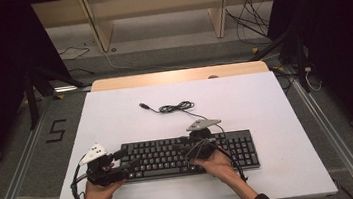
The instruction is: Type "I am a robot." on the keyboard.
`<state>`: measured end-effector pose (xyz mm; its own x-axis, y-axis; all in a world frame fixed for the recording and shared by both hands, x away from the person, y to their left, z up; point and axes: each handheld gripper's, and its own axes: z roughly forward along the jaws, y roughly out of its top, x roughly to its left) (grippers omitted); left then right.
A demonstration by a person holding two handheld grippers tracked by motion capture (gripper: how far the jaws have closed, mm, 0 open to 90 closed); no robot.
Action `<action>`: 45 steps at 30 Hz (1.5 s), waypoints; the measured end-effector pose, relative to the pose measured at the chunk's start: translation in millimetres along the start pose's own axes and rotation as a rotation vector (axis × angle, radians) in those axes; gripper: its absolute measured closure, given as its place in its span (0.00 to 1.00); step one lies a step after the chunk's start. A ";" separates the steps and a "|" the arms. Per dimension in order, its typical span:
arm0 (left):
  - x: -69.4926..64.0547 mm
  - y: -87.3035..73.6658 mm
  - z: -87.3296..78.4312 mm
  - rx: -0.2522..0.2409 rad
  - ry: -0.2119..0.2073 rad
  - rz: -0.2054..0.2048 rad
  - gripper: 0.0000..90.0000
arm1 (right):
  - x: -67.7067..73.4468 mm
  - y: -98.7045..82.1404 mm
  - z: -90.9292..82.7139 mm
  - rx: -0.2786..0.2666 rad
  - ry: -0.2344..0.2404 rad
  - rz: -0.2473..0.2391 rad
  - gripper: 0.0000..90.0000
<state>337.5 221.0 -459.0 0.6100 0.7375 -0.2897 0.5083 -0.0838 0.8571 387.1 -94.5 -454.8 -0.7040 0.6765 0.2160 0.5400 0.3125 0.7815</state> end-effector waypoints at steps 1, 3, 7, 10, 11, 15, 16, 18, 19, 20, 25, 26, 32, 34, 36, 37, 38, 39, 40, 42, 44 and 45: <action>0.1 0.0 0.0 0.000 0.000 0.001 0.31 | -0.4 -0.2 0.2 0.002 -0.007 -0.001 0.71; 0.0 0.1 -0.1 0.001 0.000 0.001 0.31 | -0.8 -0.8 0.6 0.003 -0.011 -0.003 0.75; -0.2 0.0 0.1 0.001 0.001 0.001 0.31 | -1.0 -1.5 0.7 0.007 -0.012 -0.005 0.83; 0.0 0.0 -0.2 0.004 0.000 0.005 0.31 | -1.0 -1.8 1.0 0.007 -0.013 -0.008 0.88; -0.2 0.0 0.0 0.001 0.000 0.002 0.31 | -0.7 -1.9 1.3 0.007 -0.012 -0.005 0.89; -0.3 0.1 -0.1 0.001 0.000 0.003 0.31 | -0.4 -2.4 2.0 0.010 -0.012 -0.013 0.95; -0.3 0.1 0.0 0.001 0.000 0.003 0.31 | -0.1 -2.5 2.2 0.011 -0.011 -0.013 0.97; -0.1 0.1 -0.2 0.004 -0.001 0.007 0.31 | 0.2 -2.7 2.9 0.014 -0.012 -0.013 0.98; -0.2 0.2 -0.2 0.003 -0.001 0.006 0.31 | 0.3 -2.8 3.2 0.018 -0.013 -0.012 0.99; -0.4 0.2 -0.1 0.000 -0.001 0.003 0.31 | 0.4 -2.9 3.6 0.020 -0.013 -0.010 1.00; -0.3 0.1 -0.1 0.000 0.000 0.003 0.31 | 0.8 -4.0 6.6 0.031 -0.015 -0.014 1.00; -0.3 0.1 -0.1 0.000 0.000 0.003 0.31 | 1.0 -4.3 7.2 0.033 -0.015 -0.014 1.00; -0.2 0.1 -0.2 0.003 -0.001 0.007 0.31 | 3.4 -5.9 11.4 0.053 -0.018 -0.015 1.00; -0.2 0.1 -0.2 0.004 0.000 0.008 0.31 | 3.7 -6.9 13.6 0.064 -0.022 -0.021 1.00; -0.5 0.1 -0.1 0.001 0.000 0.004 0.31 | 3.9 -7.9 15.5 0.072 -0.026 -0.020 1.00; -0.3 0.2 -0.3 0.004 0.000 0.007 0.31 | 3.6 -8.5 16.4 0.076 -0.026 -0.020 1.00; -0.2 0.2 -0.2 0.004 0.000 0.008 0.31 | 3.5 -9.0 17.1 0.082 -0.028 -0.018 1.00; -0.2 0.1 -0.2 0.004 0.000 0.008 0.31 | 3.4 -9.7 18.1 0.086 -0.032 -0.019 1.00; -0.2 0.1 -0.2 0.004 0.000 0.008 0.31 | 3.1 -10.5 19.0 0.090 -0.033 -0.019 1.00; -0.4 0.2 -0.1 0.001 0.000 0.004 0.31 | 2.6 -12.0 21.0 0.102 -0.039 -0.023 1.00; -0.4 0.1 -0.1 0.001 0.001 0.003 0.31 | 2.0 -13.6 22.9 0.113 -0.045 -0.024 1.00; -0.1 0.1 -0.3 0.004 0.000 0.007 0.31 | 1.7 -14.8 24.2 0.115 -0.049 -0.031 1.00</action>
<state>337.3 221.1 -458.7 0.6132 0.7372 -0.2837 0.5066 -0.0915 0.8573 389.1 -81.8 -480.2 -0.6994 0.6961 0.1621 0.5699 0.4061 0.7143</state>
